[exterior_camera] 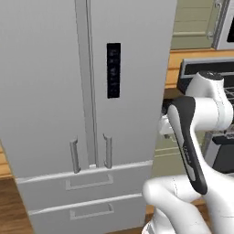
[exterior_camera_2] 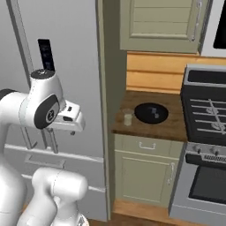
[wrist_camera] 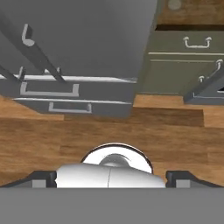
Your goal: Grab a lemon wedge from the fridge and one ice cube from the ice bowl, and put them in the glass of lemonade.
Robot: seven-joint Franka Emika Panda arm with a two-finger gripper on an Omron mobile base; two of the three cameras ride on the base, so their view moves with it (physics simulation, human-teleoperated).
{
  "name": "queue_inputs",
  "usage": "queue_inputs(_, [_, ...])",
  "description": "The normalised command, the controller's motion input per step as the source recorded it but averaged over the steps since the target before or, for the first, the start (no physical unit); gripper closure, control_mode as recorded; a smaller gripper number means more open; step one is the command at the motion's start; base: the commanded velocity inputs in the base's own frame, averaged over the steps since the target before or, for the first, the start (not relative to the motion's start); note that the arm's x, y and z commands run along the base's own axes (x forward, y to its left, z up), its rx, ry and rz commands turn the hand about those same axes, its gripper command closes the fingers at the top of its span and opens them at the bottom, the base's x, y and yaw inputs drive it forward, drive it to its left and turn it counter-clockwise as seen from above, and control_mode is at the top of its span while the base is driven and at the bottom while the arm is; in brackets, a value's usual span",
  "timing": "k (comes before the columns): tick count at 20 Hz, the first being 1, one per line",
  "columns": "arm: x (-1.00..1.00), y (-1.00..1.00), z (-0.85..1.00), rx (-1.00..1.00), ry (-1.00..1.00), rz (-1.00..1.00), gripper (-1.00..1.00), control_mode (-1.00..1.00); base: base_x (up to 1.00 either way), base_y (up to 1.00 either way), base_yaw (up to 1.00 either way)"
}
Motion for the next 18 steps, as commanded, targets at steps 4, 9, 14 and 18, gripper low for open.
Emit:
queue_inputs(4, [0.00,0.00,0.00,0.00,0.00,0.00,-1.00,1.00,0.53,-1.00,0.18])
queue_inputs(9, [0.00,0.00,0.00,0.00,0.00,0.00,-1.00,1.00,0.58,-0.92,0.19])
queue_inputs(14, [0.00,0.00,0.00,0.00,0.00,0.00,-1.00,1.00,0.32,-0.72,0.05])
queue_inputs(18, [0.00,0.00,0.00,0.00,0.00,0.00,-1.00,1.00,0.67,-0.23,0.00])
